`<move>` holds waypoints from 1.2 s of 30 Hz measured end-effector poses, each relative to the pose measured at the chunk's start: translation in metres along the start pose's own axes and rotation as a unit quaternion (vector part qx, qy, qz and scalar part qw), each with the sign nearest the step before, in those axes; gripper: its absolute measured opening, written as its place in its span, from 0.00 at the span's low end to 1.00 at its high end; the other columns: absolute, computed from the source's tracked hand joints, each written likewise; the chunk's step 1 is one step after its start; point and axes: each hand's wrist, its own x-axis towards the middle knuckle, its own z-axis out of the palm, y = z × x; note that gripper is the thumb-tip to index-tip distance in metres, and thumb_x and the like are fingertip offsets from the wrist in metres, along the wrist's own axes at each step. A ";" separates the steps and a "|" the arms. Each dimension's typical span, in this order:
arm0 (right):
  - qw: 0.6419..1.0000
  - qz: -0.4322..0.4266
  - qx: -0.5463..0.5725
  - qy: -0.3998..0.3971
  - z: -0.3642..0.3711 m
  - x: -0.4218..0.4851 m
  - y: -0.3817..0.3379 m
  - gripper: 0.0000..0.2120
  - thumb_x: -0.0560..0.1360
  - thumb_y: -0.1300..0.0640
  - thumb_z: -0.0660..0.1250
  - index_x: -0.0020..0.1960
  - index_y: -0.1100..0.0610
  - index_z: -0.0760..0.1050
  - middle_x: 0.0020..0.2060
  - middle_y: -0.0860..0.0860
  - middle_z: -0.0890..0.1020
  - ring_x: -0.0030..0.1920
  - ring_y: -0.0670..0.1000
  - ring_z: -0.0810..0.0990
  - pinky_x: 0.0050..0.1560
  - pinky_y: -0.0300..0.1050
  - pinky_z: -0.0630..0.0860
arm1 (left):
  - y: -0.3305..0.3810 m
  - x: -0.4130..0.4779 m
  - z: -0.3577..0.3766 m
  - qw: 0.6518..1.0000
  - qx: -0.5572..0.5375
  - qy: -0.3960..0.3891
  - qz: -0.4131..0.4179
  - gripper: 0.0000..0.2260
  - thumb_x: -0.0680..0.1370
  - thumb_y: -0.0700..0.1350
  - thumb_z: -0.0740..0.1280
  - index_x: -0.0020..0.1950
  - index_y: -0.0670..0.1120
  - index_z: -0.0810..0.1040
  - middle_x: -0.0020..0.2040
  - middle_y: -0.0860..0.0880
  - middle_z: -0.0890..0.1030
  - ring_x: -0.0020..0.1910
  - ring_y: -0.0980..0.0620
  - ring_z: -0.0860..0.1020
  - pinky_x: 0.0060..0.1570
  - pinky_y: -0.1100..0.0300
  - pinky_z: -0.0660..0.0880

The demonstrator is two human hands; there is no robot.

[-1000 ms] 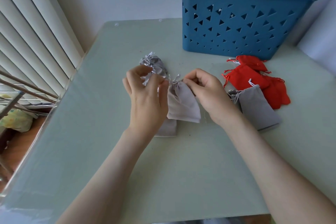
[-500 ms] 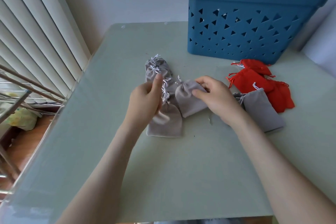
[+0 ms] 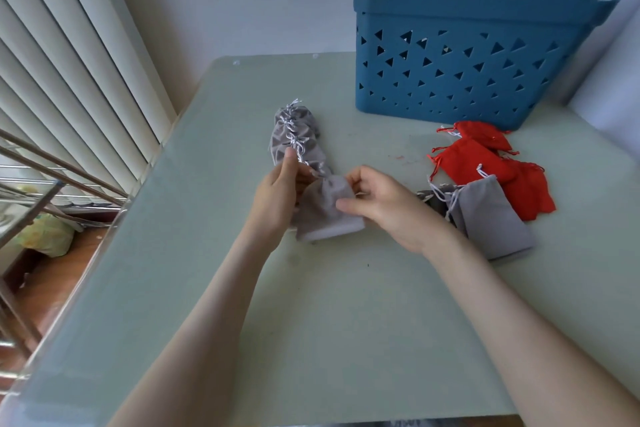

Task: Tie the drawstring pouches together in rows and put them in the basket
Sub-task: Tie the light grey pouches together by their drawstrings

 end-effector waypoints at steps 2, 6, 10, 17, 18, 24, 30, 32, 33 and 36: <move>0.999 0.007 -0.035 -0.001 0.004 0.002 0.005 0.11 0.73 0.68 0.69 0.46 0.54 0.71 0.43 0.53 0.80 0.44 0.49 0.77 0.50 0.45 0.72 | 0.000 0.001 0.000 0.999 0.035 0.012 0.013 0.21 0.80 0.61 0.55 0.38 0.49 0.77 0.36 0.52 0.79 0.36 0.52 0.74 0.36 0.58 0.68; 0.988 -0.006 -0.151 0.019 0.009 0.006 0.014 0.15 0.69 0.62 0.73 0.44 0.49 0.69 0.42 0.50 0.78 0.40 0.47 0.76 0.48 0.43 0.73 | -0.008 -0.001 0.000 0.953 0.286 0.055 0.089 0.11 0.78 0.52 0.65 0.45 0.45 0.75 0.34 0.54 0.75 0.38 0.49 0.74 0.34 0.60 0.63; 0.962 -0.068 -0.254 0.078 0.006 0.003 0.004 0.16 0.69 0.59 0.74 0.50 0.51 0.70 0.47 0.45 0.72 0.39 0.41 0.70 0.45 0.27 0.66 | -0.015 0.004 -0.001 0.927 0.345 0.034 0.144 0.10 0.76 0.46 0.69 0.51 0.43 0.72 0.41 0.49 0.76 0.44 0.44 0.76 0.39 0.58 0.65; 0.927 -0.055 -0.342 0.142 -0.038 -0.013 -0.029 0.08 0.76 0.61 0.65 0.55 0.55 0.76 0.53 0.49 0.74 0.48 0.48 0.74 0.44 0.29 0.64 | -0.006 -0.005 0.010 0.896 0.366 0.084 0.237 0.13 0.76 0.49 0.67 0.52 0.40 0.77 0.51 0.40 0.74 0.52 0.39 0.73 0.52 0.54 0.67; 0.921 -0.056 -0.359 0.141 -0.046 -0.017 -0.034 0.10 0.77 0.63 0.62 0.55 0.56 0.77 0.54 0.49 0.74 0.49 0.48 0.74 0.45 0.32 0.63 | -0.003 -0.008 0.014 0.884 0.378 0.092 0.260 0.15 0.75 0.51 0.65 0.52 0.40 0.78 0.50 0.38 0.74 0.52 0.37 0.73 0.53 0.52 0.68; 0.883 0.041 -0.433 0.175 -0.108 -0.048 -0.026 0.19 0.76 0.66 0.58 0.61 0.51 0.77 0.65 0.52 0.71 0.65 0.56 0.67 0.68 0.48 0.63 | 0.033 -0.040 0.060 0.902 0.325 -0.043 0.282 0.12 0.79 0.40 0.61 0.62 0.47 0.73 0.46 0.45 0.80 0.45 0.43 0.78 0.48 0.53 0.73; 0.875 0.060 -0.442 0.186 -0.116 -0.074 -0.005 0.06 0.75 0.59 0.66 0.47 0.48 0.76 0.63 0.51 0.71 0.66 0.58 0.64 0.67 0.55 0.62 | 0.031 -0.064 0.105 0.909 0.352 -0.145 0.171 0.11 0.79 0.46 0.60 0.50 0.41 0.78 0.45 0.42 0.83 0.46 0.42 0.80 0.44 0.53 0.76; 0.880 0.015 -0.429 0.206 -0.116 -0.081 -0.010 0.04 0.74 0.58 0.69 0.45 0.49 0.77 0.63 0.50 0.71 0.66 0.56 0.65 0.67 0.55 0.61 | 0.030 -0.070 0.111 0.909 0.356 -0.152 0.152 0.16 0.80 0.50 0.59 0.46 0.38 0.78 0.43 0.40 0.82 0.45 0.41 0.79 0.45 0.51 0.76; 0.880 -0.007 -0.426 0.210 -0.117 -0.083 -0.013 0.04 0.74 0.58 0.69 0.46 0.50 0.78 0.63 0.48 0.72 0.66 0.54 0.65 0.67 0.53 0.61 | 0.032 -0.072 0.112 0.912 0.354 -0.147 0.148 0.19 0.81 0.52 0.58 0.45 0.37 0.78 0.43 0.40 0.82 0.45 0.41 0.79 0.45 0.51 0.76; 0.887 -0.067 -0.406 0.209 -0.117 -0.090 -0.024 0.03 0.74 0.57 0.70 0.46 0.50 0.79 0.62 0.47 0.75 0.64 0.50 0.69 0.65 0.47 0.63 | 0.040 -0.075 0.109 0.928 0.314 -0.108 0.168 0.21 0.81 0.55 0.57 0.45 0.38 0.78 0.41 0.43 0.82 0.43 0.43 0.80 0.44 0.53 0.74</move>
